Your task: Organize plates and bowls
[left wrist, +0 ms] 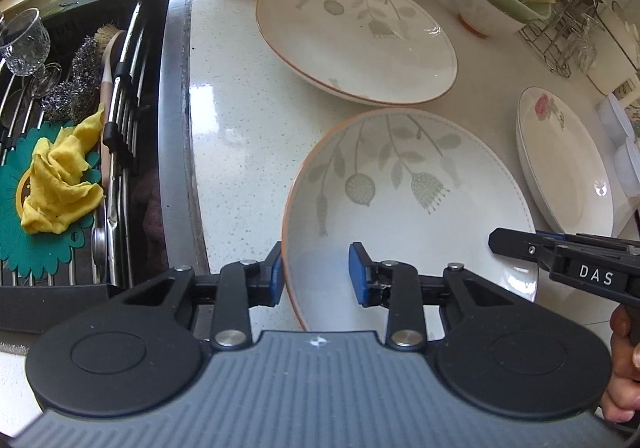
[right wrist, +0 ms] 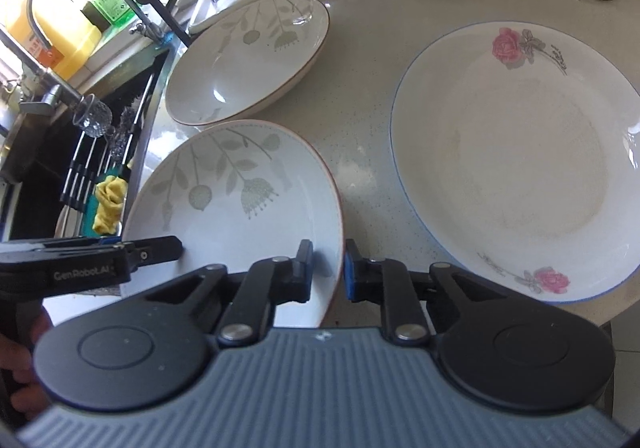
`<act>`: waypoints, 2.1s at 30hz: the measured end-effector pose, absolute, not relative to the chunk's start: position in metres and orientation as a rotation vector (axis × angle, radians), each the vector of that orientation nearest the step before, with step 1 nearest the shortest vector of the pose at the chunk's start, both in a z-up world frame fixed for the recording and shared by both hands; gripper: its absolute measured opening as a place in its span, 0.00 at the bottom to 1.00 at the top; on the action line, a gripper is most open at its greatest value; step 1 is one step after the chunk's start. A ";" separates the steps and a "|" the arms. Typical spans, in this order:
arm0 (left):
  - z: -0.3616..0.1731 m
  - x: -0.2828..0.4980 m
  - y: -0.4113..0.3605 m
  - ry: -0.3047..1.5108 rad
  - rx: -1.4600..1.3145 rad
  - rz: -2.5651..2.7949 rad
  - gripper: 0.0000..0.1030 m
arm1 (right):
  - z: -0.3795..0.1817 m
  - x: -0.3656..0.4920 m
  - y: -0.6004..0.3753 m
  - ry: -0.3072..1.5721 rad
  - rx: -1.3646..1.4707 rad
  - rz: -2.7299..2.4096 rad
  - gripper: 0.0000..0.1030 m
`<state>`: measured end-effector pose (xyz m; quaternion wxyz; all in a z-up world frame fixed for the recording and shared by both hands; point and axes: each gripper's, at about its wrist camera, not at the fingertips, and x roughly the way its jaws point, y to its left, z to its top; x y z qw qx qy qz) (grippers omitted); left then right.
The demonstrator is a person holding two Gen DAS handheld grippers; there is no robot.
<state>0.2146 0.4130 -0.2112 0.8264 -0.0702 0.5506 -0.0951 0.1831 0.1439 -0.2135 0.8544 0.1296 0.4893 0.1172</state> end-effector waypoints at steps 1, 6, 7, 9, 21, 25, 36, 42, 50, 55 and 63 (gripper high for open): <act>-0.210 0.215 0.414 1.179 -0.156 -0.210 0.37 | -0.214 0.184 0.142 1.033 0.289 0.248 0.18; -0.196 0.213 0.410 1.153 -0.130 -0.248 0.37 | -0.211 0.183 0.137 1.058 0.312 0.261 0.18; -0.194 0.213 0.409 1.166 -0.128 -0.252 0.37 | -0.210 0.183 0.136 1.060 0.312 0.265 0.18; -0.189 0.212 0.408 1.168 -0.132 -0.268 0.37 | -0.206 0.182 0.134 1.062 0.312 0.266 0.18; -0.139 0.219 0.383 1.125 -0.174 -0.337 0.37 | -0.165 0.175 0.097 1.020 0.373 0.266 0.18; -0.125 0.226 0.366 1.095 -0.194 -0.348 0.37 | -0.151 0.175 0.075 0.985 0.397 0.277 0.18; -0.109 0.247 0.299 1.074 -0.248 -0.402 0.37 | -0.131 0.183 0.005 0.904 0.439 0.240 0.18; -0.125 0.261 0.261 1.113 -0.235 -0.424 0.37 | -0.141 0.185 -0.030 0.909 0.462 0.205 0.18; -0.159 0.286 0.216 1.189 -0.189 -0.414 0.37 | -0.167 0.194 -0.059 0.921 0.471 0.137 0.18; -0.172 0.299 0.194 1.211 -0.128 -0.381 0.37 | -0.184 0.201 -0.069 0.928 0.477 0.105 0.18; -0.183 0.313 0.175 1.220 -0.069 -0.338 0.37 | -0.191 0.212 -0.075 0.912 0.447 0.091 0.18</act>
